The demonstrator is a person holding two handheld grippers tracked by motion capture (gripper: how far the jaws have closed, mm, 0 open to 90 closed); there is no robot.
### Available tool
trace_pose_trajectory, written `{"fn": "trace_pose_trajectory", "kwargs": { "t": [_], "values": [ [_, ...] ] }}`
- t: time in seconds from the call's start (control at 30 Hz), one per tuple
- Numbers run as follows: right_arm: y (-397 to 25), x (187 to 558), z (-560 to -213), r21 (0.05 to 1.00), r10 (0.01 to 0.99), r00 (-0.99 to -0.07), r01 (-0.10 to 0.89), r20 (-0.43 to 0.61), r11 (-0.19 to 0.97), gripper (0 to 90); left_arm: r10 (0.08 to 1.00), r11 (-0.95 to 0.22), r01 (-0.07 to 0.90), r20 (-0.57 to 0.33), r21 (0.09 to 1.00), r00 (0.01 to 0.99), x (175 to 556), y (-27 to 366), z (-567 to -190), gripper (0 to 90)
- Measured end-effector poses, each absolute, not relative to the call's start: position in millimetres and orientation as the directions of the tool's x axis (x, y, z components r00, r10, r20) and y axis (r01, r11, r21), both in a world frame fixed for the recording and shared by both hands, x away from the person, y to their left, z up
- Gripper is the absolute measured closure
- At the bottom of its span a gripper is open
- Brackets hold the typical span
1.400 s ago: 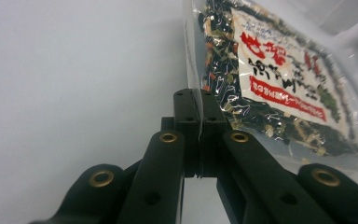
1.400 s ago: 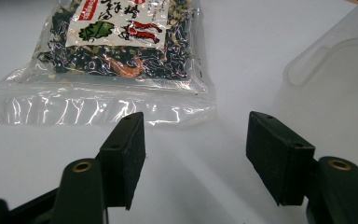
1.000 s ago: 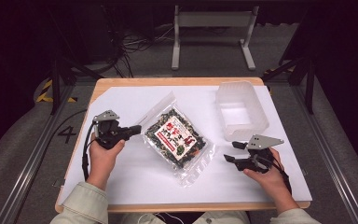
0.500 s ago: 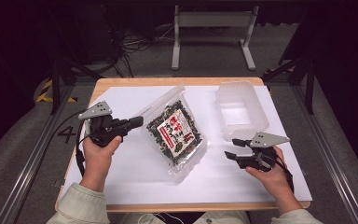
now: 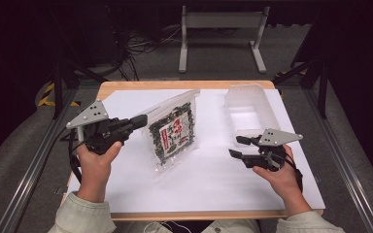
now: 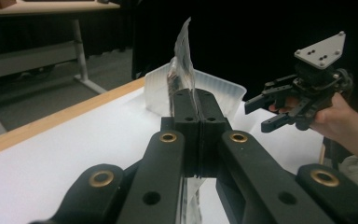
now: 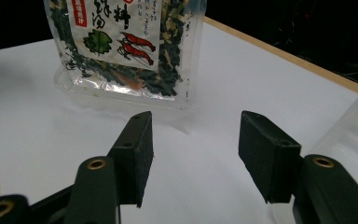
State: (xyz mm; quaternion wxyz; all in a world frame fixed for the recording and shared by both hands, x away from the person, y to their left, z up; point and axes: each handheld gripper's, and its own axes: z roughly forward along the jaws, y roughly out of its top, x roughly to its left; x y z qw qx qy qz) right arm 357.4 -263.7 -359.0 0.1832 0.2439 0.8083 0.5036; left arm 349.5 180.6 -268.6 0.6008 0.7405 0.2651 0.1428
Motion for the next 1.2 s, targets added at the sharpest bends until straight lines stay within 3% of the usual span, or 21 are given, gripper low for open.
{"fn": "trace_pose_trajectory", "kwargs": {
  "t": [0.47, 0.8, 1.2],
  "values": [
    [-233.8, 374.6, -331.6, 0.923, 0.514, -0.857, 0.161, -0.045, 0.349, 41.2, 0.539, -0.112, 0.171, -0.085, 0.979, 0.838, 342.3, 183.8, -255.0, 89.9],
    [-212.4, 392.7, -308.7, 0.938, 0.473, -0.881, 0.151, -0.016, 0.312, 28.5, 0.508, -0.105, 0.160, -0.086, 0.981, 0.857, 340.6, 177.9, -250.8, 89.9],
    [-191.0, 409.5, -301.9, 0.941, 0.443, -0.896, 0.131, -0.023, 0.313, 22.2, 0.485, -0.111, 0.141, -0.070, 0.984, 0.872, 339.3, 173.6, -249.7, 89.9]
  ]
}}
